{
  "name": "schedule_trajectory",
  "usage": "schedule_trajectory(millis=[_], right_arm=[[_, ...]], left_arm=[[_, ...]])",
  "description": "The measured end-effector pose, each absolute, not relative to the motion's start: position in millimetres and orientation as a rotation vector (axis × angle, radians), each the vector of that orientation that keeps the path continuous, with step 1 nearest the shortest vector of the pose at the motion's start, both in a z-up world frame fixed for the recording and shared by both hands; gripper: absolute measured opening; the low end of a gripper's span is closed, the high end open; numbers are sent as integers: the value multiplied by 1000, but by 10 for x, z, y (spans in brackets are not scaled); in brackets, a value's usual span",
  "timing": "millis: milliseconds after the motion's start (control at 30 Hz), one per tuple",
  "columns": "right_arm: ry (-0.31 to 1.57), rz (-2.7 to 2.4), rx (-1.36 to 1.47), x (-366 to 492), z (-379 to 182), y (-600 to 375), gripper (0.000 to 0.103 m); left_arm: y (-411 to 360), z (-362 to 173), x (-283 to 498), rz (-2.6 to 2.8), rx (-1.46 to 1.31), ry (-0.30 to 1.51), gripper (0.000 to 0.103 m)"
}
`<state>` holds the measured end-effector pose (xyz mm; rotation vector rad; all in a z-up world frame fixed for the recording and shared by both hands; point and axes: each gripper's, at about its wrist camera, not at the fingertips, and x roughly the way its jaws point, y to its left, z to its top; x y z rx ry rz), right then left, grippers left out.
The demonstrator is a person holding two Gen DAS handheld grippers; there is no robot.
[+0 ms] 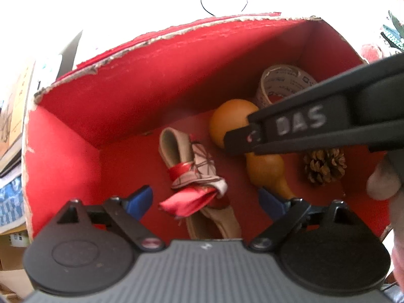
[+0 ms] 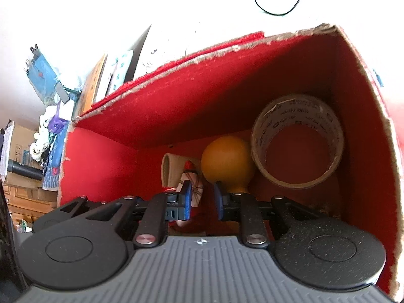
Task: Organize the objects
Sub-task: 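Open the right gripper to release the strap bundle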
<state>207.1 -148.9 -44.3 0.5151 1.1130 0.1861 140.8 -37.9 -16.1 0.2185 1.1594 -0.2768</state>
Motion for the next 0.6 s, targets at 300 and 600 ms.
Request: schedule_trajectory(millis=[300,600], right_arm=[[1037,194,546,1918,-304,-1604,24],[974,216,528,1741,-150,-1524,25]], left_arm=[[-385,44,1298,-234,205,1116,92],[-348,315,1051,-169,202,1046,92]])
